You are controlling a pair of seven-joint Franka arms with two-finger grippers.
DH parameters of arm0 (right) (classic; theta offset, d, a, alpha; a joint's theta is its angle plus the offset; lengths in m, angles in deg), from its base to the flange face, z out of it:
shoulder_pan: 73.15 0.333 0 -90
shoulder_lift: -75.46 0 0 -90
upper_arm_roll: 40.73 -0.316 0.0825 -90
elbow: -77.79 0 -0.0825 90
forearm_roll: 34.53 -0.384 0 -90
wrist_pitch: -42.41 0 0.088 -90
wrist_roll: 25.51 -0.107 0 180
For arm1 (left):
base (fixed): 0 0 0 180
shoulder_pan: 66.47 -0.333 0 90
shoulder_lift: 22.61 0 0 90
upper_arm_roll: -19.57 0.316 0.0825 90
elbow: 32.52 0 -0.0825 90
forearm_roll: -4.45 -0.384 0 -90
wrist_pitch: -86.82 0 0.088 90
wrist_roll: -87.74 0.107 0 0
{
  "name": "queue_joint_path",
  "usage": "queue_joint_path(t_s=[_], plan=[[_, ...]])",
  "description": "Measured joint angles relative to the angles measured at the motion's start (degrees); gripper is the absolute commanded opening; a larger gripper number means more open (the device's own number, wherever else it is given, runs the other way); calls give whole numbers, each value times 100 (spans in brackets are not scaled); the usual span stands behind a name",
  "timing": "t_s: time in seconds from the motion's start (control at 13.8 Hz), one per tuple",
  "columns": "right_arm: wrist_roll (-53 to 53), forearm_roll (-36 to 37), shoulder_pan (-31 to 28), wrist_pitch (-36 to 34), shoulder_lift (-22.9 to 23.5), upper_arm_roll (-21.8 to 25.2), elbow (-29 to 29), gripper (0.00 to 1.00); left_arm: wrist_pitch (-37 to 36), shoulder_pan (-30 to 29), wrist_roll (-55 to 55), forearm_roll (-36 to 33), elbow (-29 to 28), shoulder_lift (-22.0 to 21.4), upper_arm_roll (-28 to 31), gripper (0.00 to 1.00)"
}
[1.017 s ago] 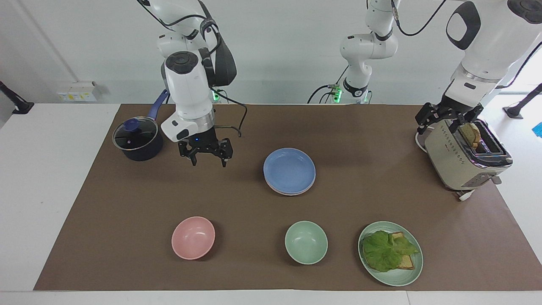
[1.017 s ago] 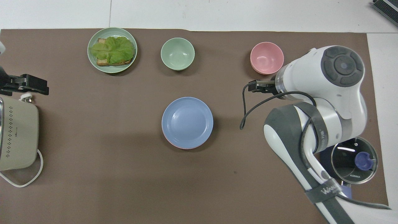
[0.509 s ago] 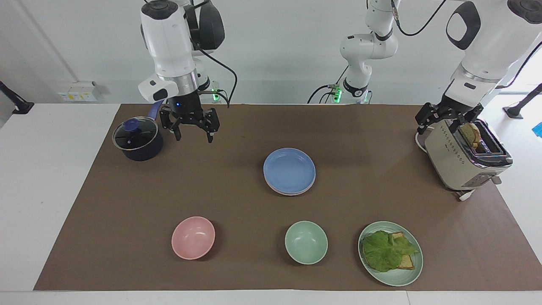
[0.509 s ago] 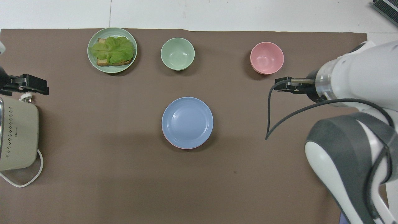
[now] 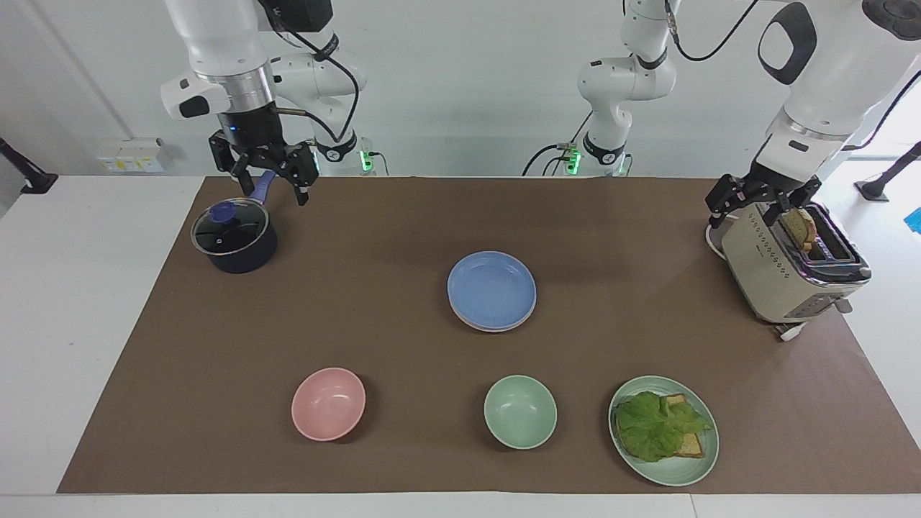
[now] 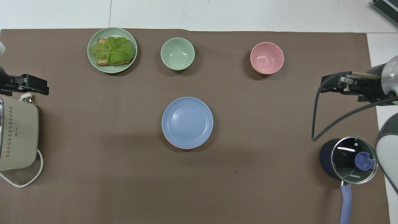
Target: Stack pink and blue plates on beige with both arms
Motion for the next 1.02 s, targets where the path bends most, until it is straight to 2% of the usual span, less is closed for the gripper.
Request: queue_joint_path(t_s=[0.44,0.73,1.02], plan=[[959,-1,-189,-404,-210,557,-2,100,0,0,0,0,0,0,0,100],[1337,-1,-185,-416,-210,568,-282,100,0,0,0,0,0,0,0,100],[1345,-190,-184,-484,-212,563,-299,100,0,0,0,0,0,0,0,100]])
